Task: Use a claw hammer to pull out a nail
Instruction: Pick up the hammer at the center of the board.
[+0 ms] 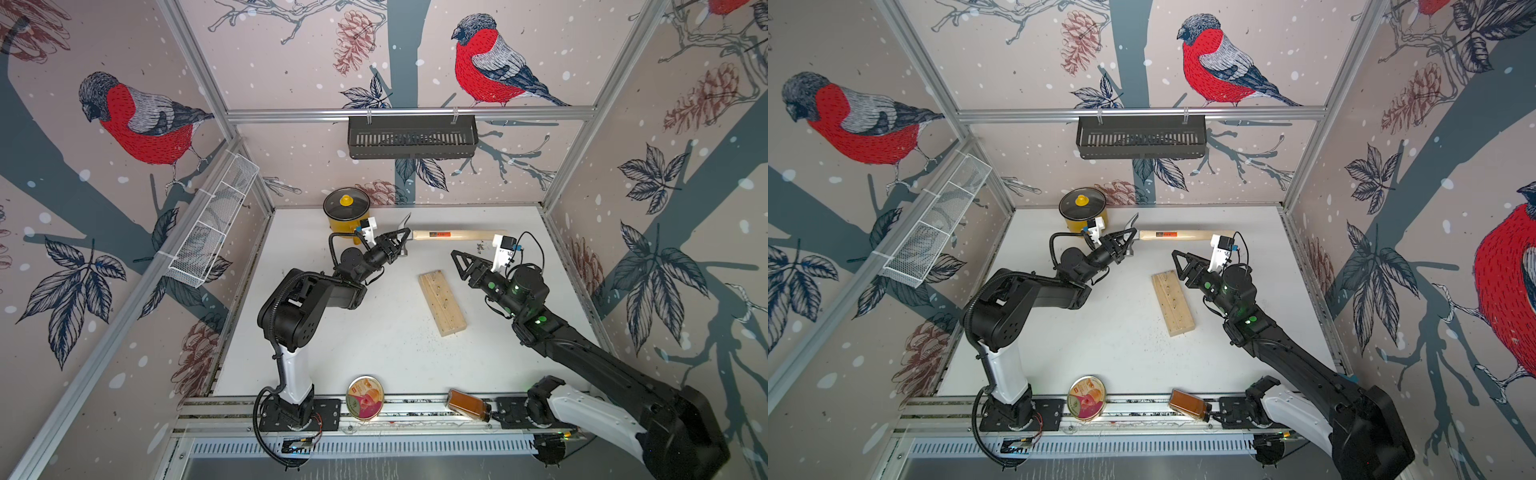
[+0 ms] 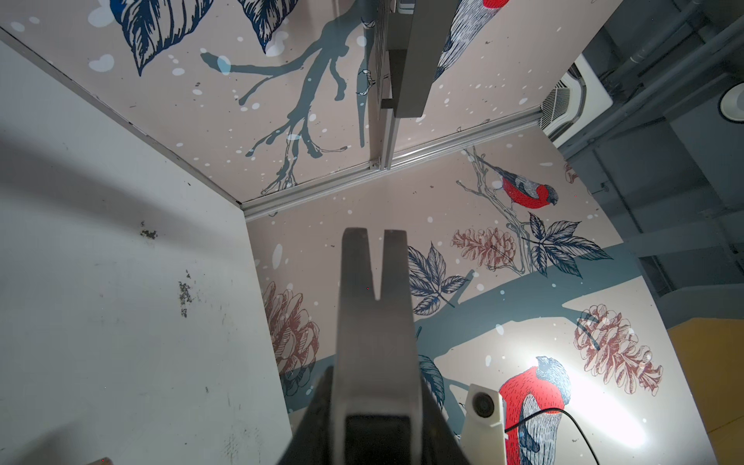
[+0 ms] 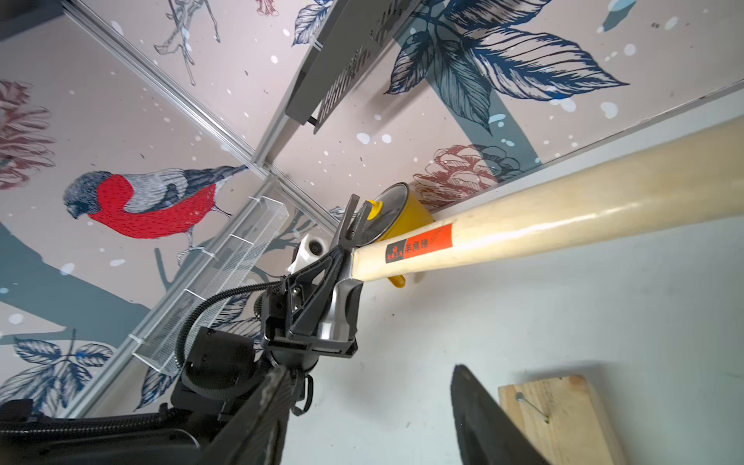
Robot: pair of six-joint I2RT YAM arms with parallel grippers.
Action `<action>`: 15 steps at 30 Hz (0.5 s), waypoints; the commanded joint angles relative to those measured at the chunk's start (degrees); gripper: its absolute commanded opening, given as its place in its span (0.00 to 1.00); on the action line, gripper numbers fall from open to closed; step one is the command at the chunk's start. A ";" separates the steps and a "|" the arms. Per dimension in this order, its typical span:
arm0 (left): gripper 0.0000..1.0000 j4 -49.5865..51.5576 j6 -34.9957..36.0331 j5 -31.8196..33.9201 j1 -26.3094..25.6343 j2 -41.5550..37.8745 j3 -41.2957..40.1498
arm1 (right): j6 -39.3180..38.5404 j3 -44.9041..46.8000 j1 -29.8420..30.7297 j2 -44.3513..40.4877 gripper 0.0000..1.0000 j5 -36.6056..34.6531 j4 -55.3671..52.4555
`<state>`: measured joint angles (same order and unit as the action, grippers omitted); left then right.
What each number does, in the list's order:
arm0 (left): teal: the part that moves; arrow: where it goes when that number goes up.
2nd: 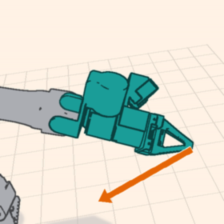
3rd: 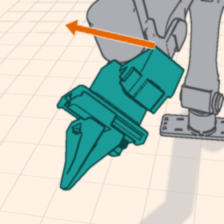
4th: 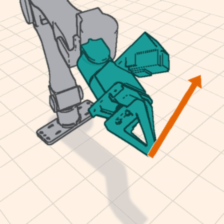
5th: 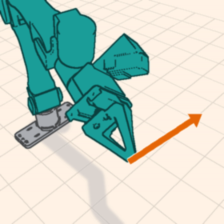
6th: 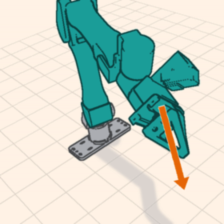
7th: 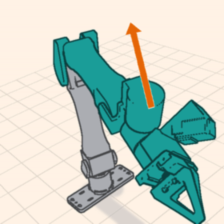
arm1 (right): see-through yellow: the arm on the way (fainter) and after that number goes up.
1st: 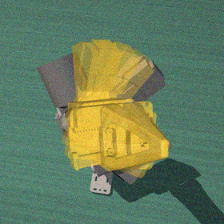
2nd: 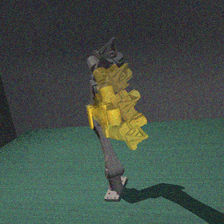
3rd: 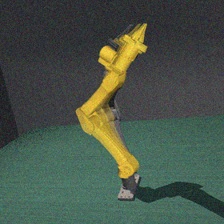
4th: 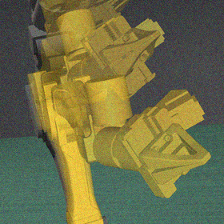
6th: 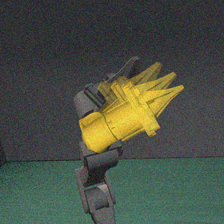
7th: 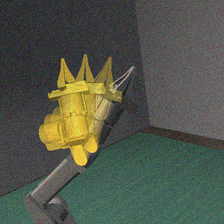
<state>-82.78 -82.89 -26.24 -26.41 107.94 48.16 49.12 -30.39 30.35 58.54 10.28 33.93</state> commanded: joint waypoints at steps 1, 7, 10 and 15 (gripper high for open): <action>0.00 -7.29 -1.96 4.29 -0.76 -2.17 -0.29 | 4.86 0.55 -0.69 1.56 0.63 2.69 11.46; 0.00 -6.26 -1.93 7.01 -2.13 -4.05 -1.02 | 8.94 1.66 -2.08 4.95 0.61 3.20 19.32; 0.00 -5.80 -2.16 7.22 -2.69 -4.22 -0.39 | 10.61 0.87 -2.22 7.86 0.58 5.01 22.21; 0.00 -5.78 -2.22 8.02 -3.53 -4.58 -0.57 | 13.81 0.16 -2.14 12.45 0.53 6.37 28.53</action>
<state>-80.27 -83.37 -19.92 -29.65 104.47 47.09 60.23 -29.76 28.10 69.65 14.98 54.74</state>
